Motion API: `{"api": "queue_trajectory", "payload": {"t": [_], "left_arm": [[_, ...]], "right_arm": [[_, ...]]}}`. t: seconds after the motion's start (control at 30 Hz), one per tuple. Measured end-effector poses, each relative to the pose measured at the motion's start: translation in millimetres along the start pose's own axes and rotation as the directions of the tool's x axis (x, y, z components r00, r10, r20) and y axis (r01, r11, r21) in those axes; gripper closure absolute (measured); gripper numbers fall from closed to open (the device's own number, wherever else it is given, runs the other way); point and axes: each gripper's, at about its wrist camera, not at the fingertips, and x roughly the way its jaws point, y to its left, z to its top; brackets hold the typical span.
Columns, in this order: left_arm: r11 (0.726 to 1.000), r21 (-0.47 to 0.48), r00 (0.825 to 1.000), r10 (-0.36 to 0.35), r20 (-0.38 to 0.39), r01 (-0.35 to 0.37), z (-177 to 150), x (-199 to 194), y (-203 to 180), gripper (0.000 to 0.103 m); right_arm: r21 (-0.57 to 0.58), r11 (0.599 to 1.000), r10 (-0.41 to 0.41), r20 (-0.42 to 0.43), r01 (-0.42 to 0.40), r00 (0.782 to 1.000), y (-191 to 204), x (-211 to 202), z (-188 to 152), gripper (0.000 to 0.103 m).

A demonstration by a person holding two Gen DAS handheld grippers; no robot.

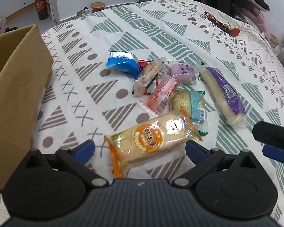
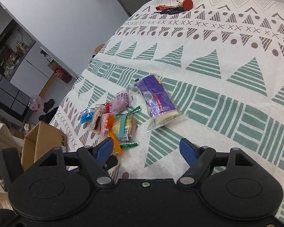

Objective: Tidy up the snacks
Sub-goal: 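Grasp the orange-labelled bread pack with the left gripper while the right grasps the green-striped biscuit pack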

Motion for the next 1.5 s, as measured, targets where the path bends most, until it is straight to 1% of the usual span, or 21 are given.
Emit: {"api": "queue_trajectory", "payload": {"t": [0.23, 0.33, 0.43, 0.53, 0.6, 0.63, 0.73, 0.8, 0.83, 0.9, 0.93, 1.03, 1.27, 1.5], "left_arm": [[0.999, 0.025, 0.999, 0.03, 0.029, -0.031, 11, 10, -3, 0.001], [0.998, 0.035, 0.997, 0.053, 0.05, -0.055, 14, 13, -3, 0.001], [0.998, 0.057, 0.997, 0.035, 0.067, -0.039, 15, 14, -3, 0.001], [0.999, 0.039, 0.997, 0.021, 0.068, -0.024, 14, 16, 0, 0.002], [1.0, 0.014, 0.998, 0.001, 0.062, -0.002, 14, 17, 4, 0.005], [1.0, 0.008, 0.998, -0.007, 0.062, 0.006, 14, 17, 6, 0.008], [1.0, 0.004, 0.998, 0.005, 0.059, -0.005, 12, 15, 9, 0.024], [1.0, -0.009, 0.998, 0.004, 0.059, -0.004, 13, 12, 14, 0.039], [1.0, -0.02, 0.998, 0.003, 0.056, -0.002, 13, 10, 17, 0.044], [1.0, -0.027, 0.999, 0.007, 0.05, -0.006, 14, 8, 22, 0.064], [0.999, -0.035, 0.999, 0.001, 0.047, 0.0, 15, 7, 25, 0.068], [0.998, -0.066, 0.999, -0.021, 0.047, 0.024, 17, 3, 34, 0.069], [0.995, -0.081, 0.995, -0.045, 0.085, 0.052, 21, -11, 41, 0.069], [0.993, -0.093, 0.991, -0.06, 0.121, 0.071, 34, -23, 48, 0.069]], "right_arm": [[0.001, 1.0, 0.004, -0.016, -0.004, 1.0, -2, 6, 1, 0.026], [0.004, 1.0, 0.005, -0.027, -0.005, 1.0, -3, 11, 1, 0.026], [-0.003, 1.0, 0.007, -0.041, -0.008, 0.999, 0, 17, 1, 0.028], [-0.022, 1.0, 0.007, -0.051, -0.008, 0.999, 5, 22, -1, 0.032], [-0.023, 1.0, 0.007, -0.056, -0.008, 0.998, 6, 27, 0, 0.033], [-0.023, 1.0, 0.007, -0.058, -0.009, 0.998, 7, 29, 0, 0.033], [-0.028, 1.0, -0.001, -0.054, -0.001, 0.999, 11, 33, 1, 0.036], [-0.032, 0.999, -0.003, -0.044, 0.002, 0.999, 13, 35, 2, 0.036], [-0.032, 0.999, -0.003, -0.039, 0.002, 0.999, 14, 36, 2, 0.036], [-0.03, 1.0, 0.001, -0.033, -0.002, 0.999, 15, 37, 3, 0.037], [-0.028, 1.0, 0.004, -0.031, -0.005, 1.0, 16, 38, 4, 0.038], [-0.034, 0.999, 0.009, -0.021, -0.01, 1.0, 20, 41, 5, 0.04], [-0.028, 1.0, 0.009, 0.005, -0.009, 1.0, 25, 45, 7, 0.041], [-0.026, 1.0, 0.015, 0.023, -0.014, 1.0, 34, 54, 11, 0.041]]}}
